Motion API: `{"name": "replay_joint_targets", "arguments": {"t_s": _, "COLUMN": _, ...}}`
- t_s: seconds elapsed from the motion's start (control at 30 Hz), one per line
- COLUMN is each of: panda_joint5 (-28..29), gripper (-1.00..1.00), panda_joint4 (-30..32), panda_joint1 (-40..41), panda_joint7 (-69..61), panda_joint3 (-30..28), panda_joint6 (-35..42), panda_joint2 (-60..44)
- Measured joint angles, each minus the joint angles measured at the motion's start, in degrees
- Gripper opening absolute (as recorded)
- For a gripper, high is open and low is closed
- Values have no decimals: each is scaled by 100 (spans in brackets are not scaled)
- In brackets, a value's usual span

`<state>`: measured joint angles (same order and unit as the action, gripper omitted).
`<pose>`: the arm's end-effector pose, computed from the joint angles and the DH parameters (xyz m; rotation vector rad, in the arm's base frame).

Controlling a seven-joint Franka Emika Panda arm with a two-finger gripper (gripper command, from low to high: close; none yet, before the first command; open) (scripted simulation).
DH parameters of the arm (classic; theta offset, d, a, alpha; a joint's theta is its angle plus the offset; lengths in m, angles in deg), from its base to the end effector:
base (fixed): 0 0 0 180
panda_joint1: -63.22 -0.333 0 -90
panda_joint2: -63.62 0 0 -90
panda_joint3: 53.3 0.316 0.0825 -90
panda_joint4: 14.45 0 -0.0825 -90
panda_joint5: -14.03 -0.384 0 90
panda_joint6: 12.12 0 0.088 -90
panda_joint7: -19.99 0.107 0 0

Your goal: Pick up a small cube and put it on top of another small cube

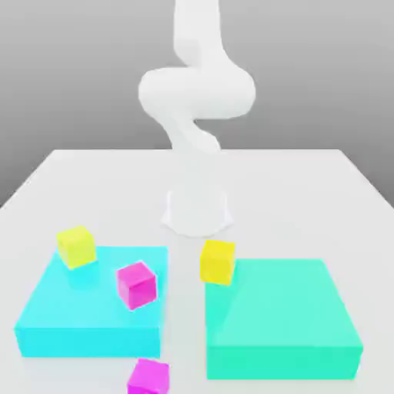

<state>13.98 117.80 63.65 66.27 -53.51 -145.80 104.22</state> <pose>0.3802 -0.0047 0.6775 -2.4729 1.0738 -0.9528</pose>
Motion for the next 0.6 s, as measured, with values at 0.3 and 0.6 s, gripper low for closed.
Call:
{"name": "replay_joint_targets", "arguments": {"t_s": 0.3, "panda_joint5": -17, "gripper": 0, "panda_joint4": 172, "panda_joint1": 137, "panda_joint7": 160, "panda_joint3": -100, "panda_joint6": -691, "panda_joint2": -1905}}
{"name": "replay_joint_targets", "arguments": {"t_s": 0.6, "panda_joint5": -77, "gripper": 0, "panda_joint4": 341, "panda_joint1": 272, "panda_joint7": 287, "panda_joint3": -217, "panda_joint6": -1368, "panda_joint2": -3774}}
